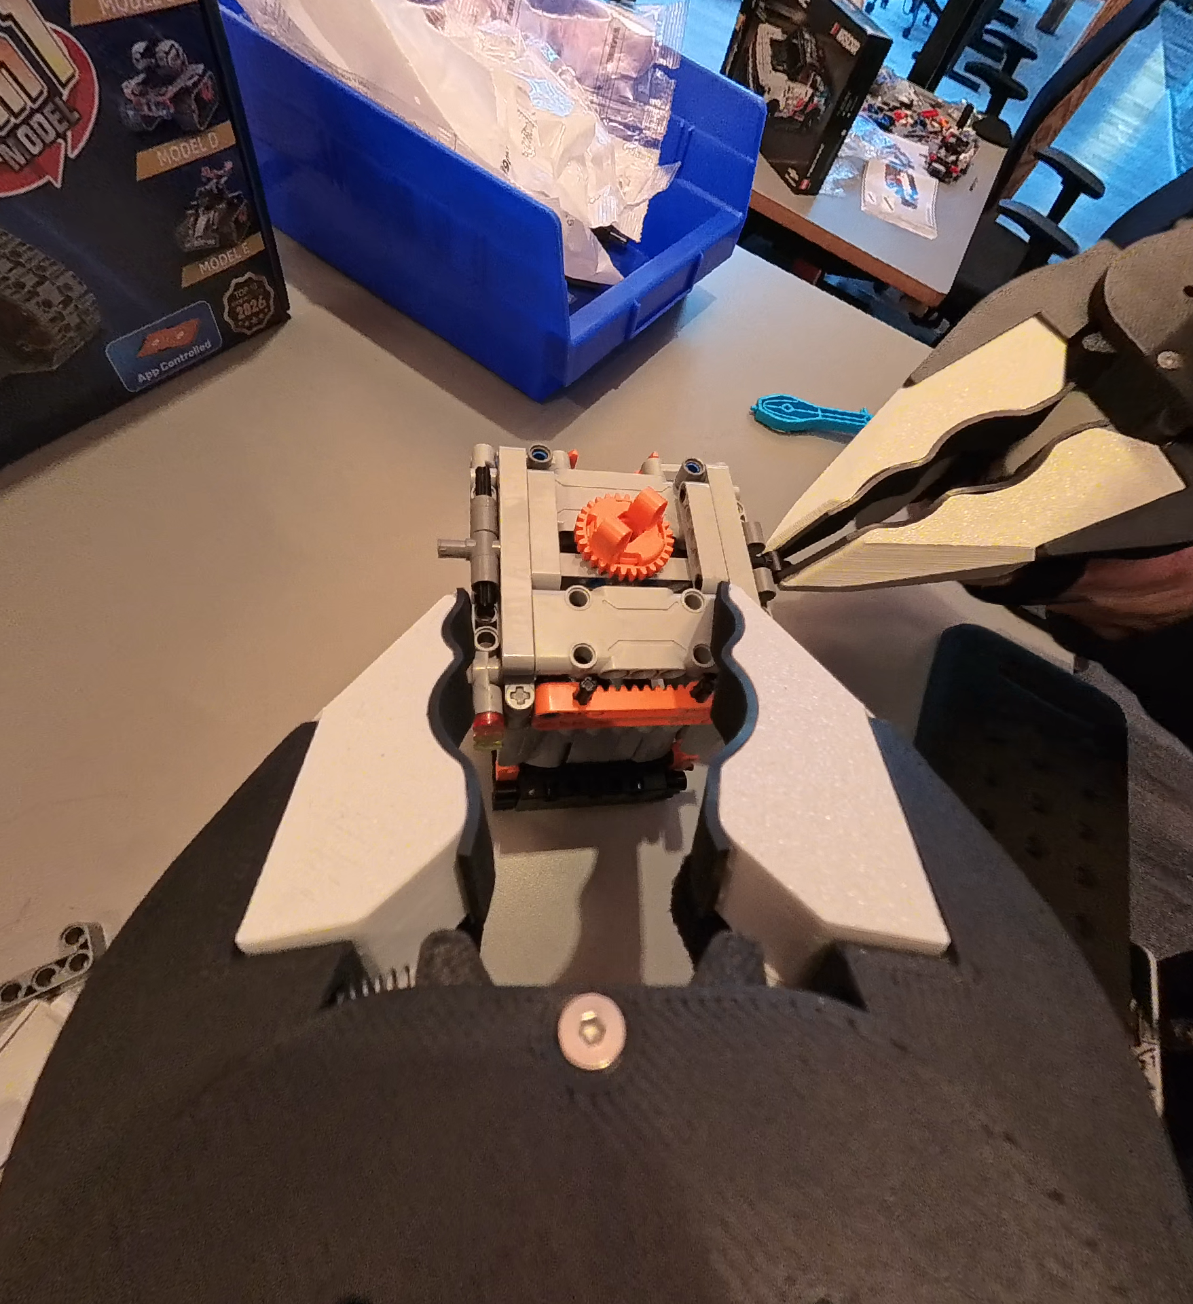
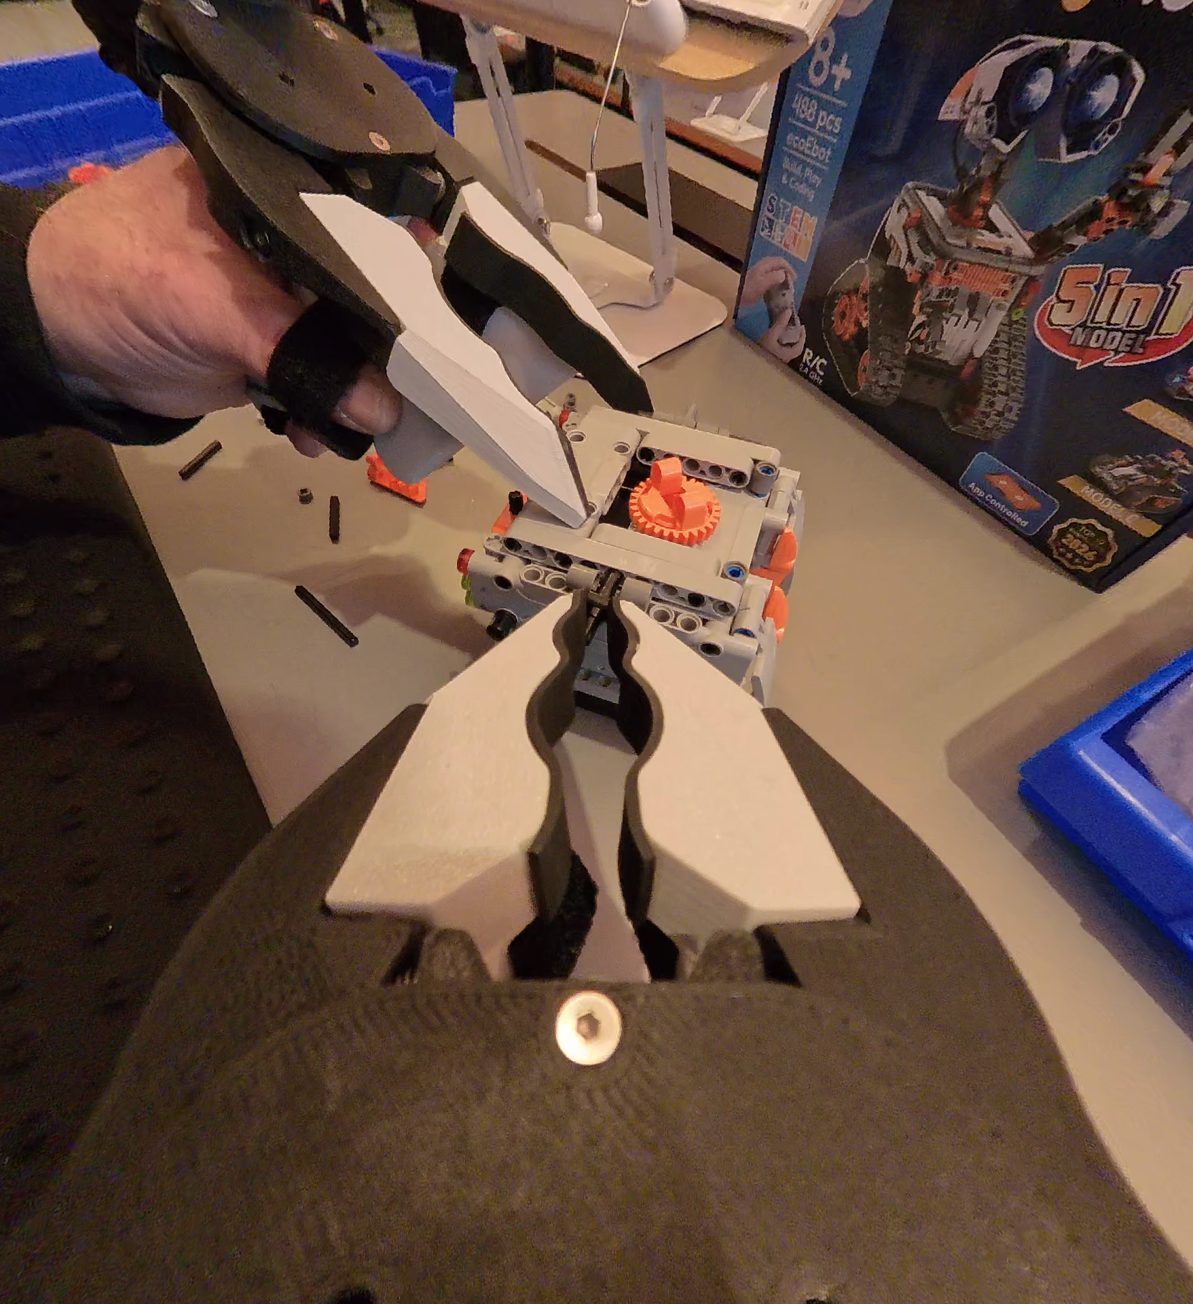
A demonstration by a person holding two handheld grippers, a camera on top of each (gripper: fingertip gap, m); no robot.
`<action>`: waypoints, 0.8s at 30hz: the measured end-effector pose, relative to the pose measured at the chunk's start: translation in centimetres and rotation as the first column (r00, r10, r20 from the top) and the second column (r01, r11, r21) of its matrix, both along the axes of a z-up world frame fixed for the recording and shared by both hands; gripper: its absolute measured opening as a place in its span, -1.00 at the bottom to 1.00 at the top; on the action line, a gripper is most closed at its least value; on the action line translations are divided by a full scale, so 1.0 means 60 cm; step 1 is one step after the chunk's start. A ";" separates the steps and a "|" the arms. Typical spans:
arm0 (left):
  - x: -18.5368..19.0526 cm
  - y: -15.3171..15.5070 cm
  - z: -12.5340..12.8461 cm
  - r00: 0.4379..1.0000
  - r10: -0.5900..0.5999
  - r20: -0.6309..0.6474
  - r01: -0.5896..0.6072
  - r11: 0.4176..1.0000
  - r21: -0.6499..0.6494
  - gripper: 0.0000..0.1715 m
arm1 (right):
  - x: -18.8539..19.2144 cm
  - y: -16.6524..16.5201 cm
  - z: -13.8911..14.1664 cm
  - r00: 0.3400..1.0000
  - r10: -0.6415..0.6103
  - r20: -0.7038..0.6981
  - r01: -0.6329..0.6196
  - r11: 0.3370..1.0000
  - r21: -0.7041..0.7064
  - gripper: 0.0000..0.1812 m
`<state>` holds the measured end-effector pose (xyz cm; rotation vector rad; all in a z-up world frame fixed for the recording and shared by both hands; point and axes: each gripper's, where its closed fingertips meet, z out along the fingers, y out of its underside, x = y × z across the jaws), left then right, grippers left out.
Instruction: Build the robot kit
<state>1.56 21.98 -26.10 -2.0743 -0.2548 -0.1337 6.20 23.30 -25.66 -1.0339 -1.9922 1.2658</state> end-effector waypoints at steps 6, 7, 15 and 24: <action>0.000 0.000 0.000 1.000 0.003 -0.005 -0.003 1.000 0.001 -0.24 | 0.001 0.000 0.000 0.997 0.014 0.080 -0.016 1.000 0.024 -0.98; 0.000 0.001 0.000 1.000 0.004 -0.006 -0.004 1.000 0.001 -0.24 | 0.000 0.000 0.000 0.996 0.017 0.085 -0.019 0.999 0.025 -0.98; 0.001 0.000 0.001 1.000 0.000 0.002 0.000 1.000 -0.008 -0.24 | 0.004 0.000 0.003 0.999 -0.016 0.051 0.018 0.999 -0.039 -0.98; 0.025 -0.017 0.053 0.965 -0.060 -0.256 0.063 0.998 0.002 -0.27 | 0.036 -0.001 0.048 1.000 0.021 0.007 -0.018 0.970 -0.244 -0.97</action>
